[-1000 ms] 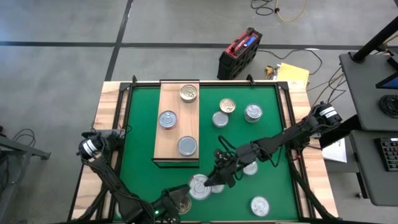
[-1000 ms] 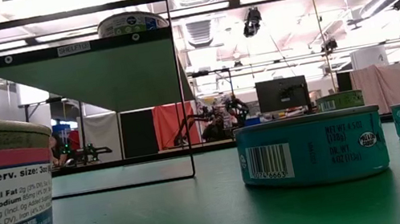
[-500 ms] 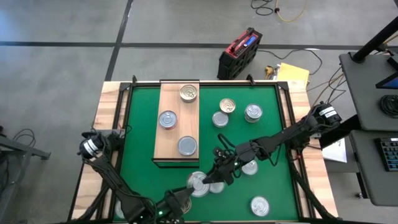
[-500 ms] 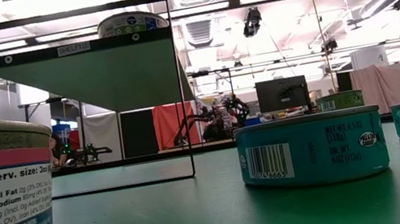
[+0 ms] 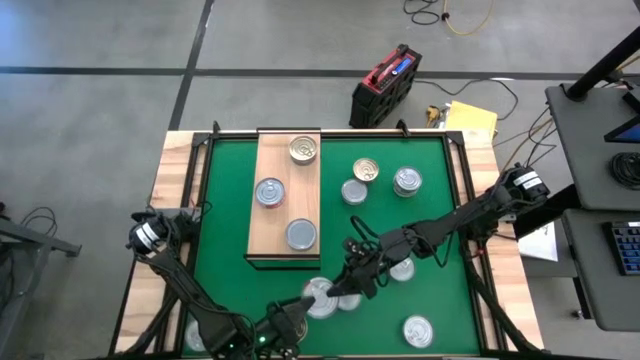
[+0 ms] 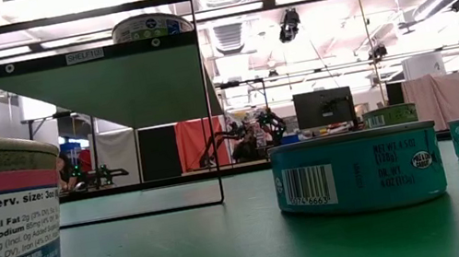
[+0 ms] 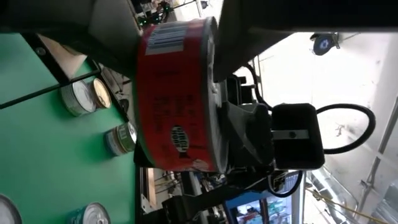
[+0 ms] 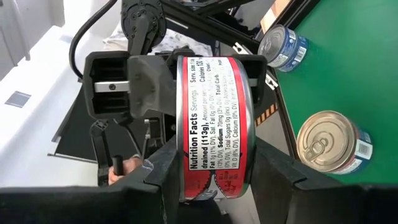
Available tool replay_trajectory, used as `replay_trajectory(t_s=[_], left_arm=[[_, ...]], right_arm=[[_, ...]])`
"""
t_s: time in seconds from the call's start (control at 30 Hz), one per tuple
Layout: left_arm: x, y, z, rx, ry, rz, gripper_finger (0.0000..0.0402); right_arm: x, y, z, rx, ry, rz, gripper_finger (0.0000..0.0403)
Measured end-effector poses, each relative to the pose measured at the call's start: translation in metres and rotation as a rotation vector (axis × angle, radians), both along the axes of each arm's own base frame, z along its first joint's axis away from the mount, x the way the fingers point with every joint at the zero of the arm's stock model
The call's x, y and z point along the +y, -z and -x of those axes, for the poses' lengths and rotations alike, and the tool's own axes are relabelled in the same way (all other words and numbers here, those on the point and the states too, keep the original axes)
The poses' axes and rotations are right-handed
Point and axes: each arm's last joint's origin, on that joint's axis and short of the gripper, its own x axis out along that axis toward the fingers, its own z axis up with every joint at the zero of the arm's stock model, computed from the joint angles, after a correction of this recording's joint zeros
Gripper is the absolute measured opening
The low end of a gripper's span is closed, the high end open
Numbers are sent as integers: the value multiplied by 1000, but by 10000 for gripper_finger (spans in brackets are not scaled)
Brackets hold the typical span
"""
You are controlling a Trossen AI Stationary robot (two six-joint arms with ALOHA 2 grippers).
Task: Stack canned seafood by type on shelf
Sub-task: Stack the red tuna can on top of the red tuna can on the shelf
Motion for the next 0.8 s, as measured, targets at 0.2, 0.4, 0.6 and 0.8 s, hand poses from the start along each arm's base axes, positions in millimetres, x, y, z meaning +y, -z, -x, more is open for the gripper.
replay_trajectory(t_s=[0.2,0.4,0.6,0.8], left_arm=[[-1,0,-1,-9,14,36,118],[-2,0,-1,-81,4,135,118],[-5,-2,5,-167,4,257,118],[-5,-4,19,-234,8,364,118]], right_arm=[[-1,0,0,0,32,10,193],[-1,0,0,-15,34,35,211],[-2,-6,3,-54,9,86,214],[-5,-15,11,-77,0,167,216]])
